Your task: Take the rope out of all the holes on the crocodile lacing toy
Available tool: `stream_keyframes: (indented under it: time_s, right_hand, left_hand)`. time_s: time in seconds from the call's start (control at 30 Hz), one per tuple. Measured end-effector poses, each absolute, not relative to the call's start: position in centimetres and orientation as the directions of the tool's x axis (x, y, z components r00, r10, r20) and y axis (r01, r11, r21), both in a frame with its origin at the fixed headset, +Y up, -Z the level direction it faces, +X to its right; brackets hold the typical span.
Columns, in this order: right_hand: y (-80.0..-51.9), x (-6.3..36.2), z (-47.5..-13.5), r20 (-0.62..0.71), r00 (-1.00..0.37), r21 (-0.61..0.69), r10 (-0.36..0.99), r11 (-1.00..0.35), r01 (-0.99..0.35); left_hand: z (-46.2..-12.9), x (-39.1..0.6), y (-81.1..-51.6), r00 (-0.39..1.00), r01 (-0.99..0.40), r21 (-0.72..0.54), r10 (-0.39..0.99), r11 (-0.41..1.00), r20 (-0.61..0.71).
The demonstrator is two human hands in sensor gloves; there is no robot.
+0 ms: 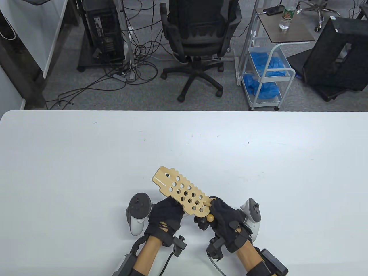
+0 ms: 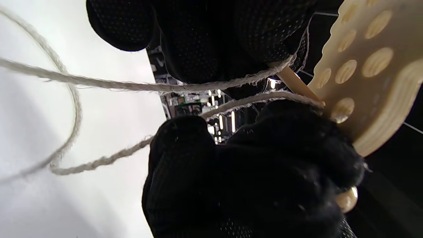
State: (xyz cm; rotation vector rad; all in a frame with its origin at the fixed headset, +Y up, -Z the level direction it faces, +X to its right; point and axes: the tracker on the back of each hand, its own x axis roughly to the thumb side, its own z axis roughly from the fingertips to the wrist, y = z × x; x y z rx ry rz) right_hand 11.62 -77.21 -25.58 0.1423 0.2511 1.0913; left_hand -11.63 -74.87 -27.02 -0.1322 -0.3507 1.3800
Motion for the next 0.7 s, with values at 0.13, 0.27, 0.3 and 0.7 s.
stream_keyframes:
  time_s: [0.13,0.27,0.3,0.7]
  right_hand:
    - [-77.4,11.8,-25.6,-0.136,0.428,0.227,0.893,0.449,-0.864]
    - [-77.9,11.5,-25.6,-0.152,0.413,0.226,0.898,0.438,-0.87]
    - [-77.9,11.5,-25.6,-0.156,0.42,0.219,0.894,0.446,-0.868]
    - [-77.8,13.0,-25.8,-0.113,0.415,0.151,0.903,0.428,-0.891]
  left_hand:
    - [-26.9,-11.4,-74.8,0.174,-0.933,-0.288,0.97,0.218,0.171]
    - [-26.4,-10.9,-74.4,0.193,-0.929,-0.28,0.963,0.241,0.187]
    - [-26.3,-10.9,-74.3,0.197,-0.932,-0.265,0.96,0.247,0.198]
    - [-25.7,-9.8,-73.6,0.088,-0.941,-0.307,0.978,0.144,0.187]
